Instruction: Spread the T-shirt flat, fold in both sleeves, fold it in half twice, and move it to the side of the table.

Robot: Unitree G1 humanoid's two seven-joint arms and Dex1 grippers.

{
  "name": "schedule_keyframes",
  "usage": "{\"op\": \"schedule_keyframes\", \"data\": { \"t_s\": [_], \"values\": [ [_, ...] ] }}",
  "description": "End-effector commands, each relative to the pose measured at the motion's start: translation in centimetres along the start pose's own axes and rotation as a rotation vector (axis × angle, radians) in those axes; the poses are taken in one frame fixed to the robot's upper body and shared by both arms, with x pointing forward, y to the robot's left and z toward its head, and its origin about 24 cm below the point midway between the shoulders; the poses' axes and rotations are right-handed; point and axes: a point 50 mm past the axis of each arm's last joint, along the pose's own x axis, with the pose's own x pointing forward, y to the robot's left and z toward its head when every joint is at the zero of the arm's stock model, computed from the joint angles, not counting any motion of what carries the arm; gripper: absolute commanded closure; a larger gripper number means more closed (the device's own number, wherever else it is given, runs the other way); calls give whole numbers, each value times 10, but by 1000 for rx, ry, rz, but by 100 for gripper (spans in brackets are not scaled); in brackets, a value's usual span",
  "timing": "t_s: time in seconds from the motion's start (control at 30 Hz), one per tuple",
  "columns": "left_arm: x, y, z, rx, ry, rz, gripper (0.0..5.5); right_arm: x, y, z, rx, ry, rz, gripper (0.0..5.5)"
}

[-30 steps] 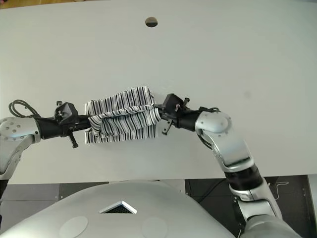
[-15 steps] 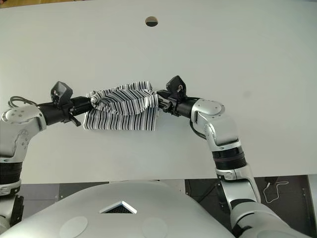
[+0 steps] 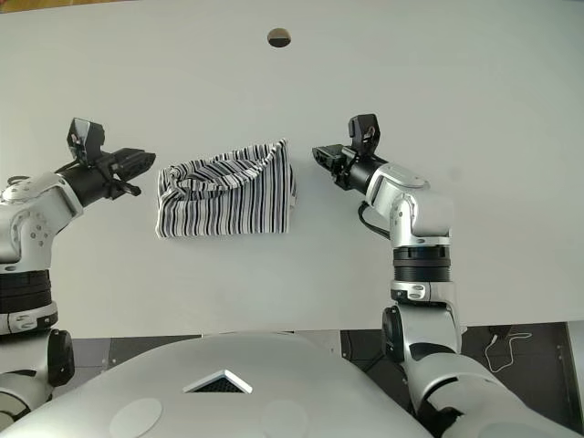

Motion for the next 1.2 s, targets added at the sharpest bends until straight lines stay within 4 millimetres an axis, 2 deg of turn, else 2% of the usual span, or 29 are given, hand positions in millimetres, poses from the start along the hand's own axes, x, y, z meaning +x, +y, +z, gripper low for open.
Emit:
{"op": "schedule_keyframes", "data": {
  "t_s": [0.03, 0.17, 0.3, 0.37, 0.47, 0.63, 0.77, 0.83, 1.0, 1.1, 1.2],
  "values": [
    [-11, -25, 11, 105, -135, -182, 425, -8, 19, 16, -205, -126, 52, 378],
    [-25, -59, 8, 201, -175, -403, 475, -23, 53, 28, -394, -301, 187, 436],
    [-26, -93, -10, 297, -98, -570, 531, -35, 82, 21, -576, -361, 323, 501],
    [-21, -100, -18, 327, -58, -592, 540, -37, 88, 11, -653, -336, 355, 537],
    [-12, -106, -26, 354, -22, -596, 540, -36, 90, -1, -745, -293, 373, 537],
    [3, -106, -31, 365, 10, -557, 540, -35, 91, -4, -771, -294, 376, 537],
    [13, -98, -25, 341, -41, -476, 540, -36, 93, -9, -784, -288, 392, 537],
    [18, -91, -17, 291, -80, -421, 540, -36, 95, -11, -788, -285, 405, 537],
    [40, -57, -5, 200, -116, -137, 540, -37, 105, -11, -805, -317, 449, 537],
    [39, -50, 3, 203, -171, -71, 540, -34, 107, -15, -830, -296, 448, 537],
    [29, -57, 14, 177, -267, -138, 540, -23, 103, -18, -826, -251, 399, 537]
  ]
}}
